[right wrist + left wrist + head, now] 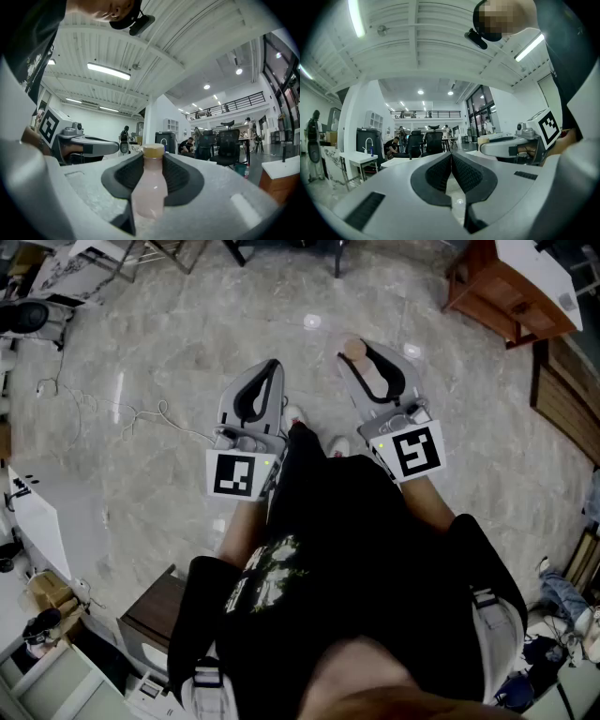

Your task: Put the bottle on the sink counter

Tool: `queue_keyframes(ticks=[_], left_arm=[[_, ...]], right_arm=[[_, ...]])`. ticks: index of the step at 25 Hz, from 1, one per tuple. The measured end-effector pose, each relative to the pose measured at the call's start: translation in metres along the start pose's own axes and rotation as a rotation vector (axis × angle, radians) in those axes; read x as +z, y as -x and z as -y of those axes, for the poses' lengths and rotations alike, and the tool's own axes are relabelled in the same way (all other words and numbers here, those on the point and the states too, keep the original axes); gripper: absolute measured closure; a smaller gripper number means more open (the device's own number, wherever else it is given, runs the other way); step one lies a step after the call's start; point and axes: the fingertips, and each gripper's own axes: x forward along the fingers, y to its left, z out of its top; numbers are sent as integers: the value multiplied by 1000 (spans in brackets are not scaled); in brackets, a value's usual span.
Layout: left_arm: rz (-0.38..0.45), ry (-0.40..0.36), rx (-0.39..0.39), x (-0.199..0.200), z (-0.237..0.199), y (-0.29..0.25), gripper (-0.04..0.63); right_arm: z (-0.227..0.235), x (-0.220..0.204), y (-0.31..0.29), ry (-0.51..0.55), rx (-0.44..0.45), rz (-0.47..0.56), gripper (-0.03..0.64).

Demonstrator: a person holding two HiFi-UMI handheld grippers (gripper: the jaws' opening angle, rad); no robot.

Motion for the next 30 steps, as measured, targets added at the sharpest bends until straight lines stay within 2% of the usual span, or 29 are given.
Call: queue_keyframes(ticks=[5, 10, 16, 21, 30], left_arm=[[-1, 11, 4, 1, 7, -3, 581], [33, 10, 29, -3, -1, -3, 581], [-7, -17, 14, -7, 0, -32, 581], [-20, 9, 15, -11, -7, -45, 581], [-13, 10, -23, -8, -59, -89, 581]], right_arm=[[6, -2, 3, -25, 15, -12, 499], [8, -4, 3, -35, 41, -4, 499], [31, -19, -7, -38, 30, -16, 499], [37, -22, -19, -33, 30, -15, 499], [63, -9, -72, -8, -6, -9, 499]])
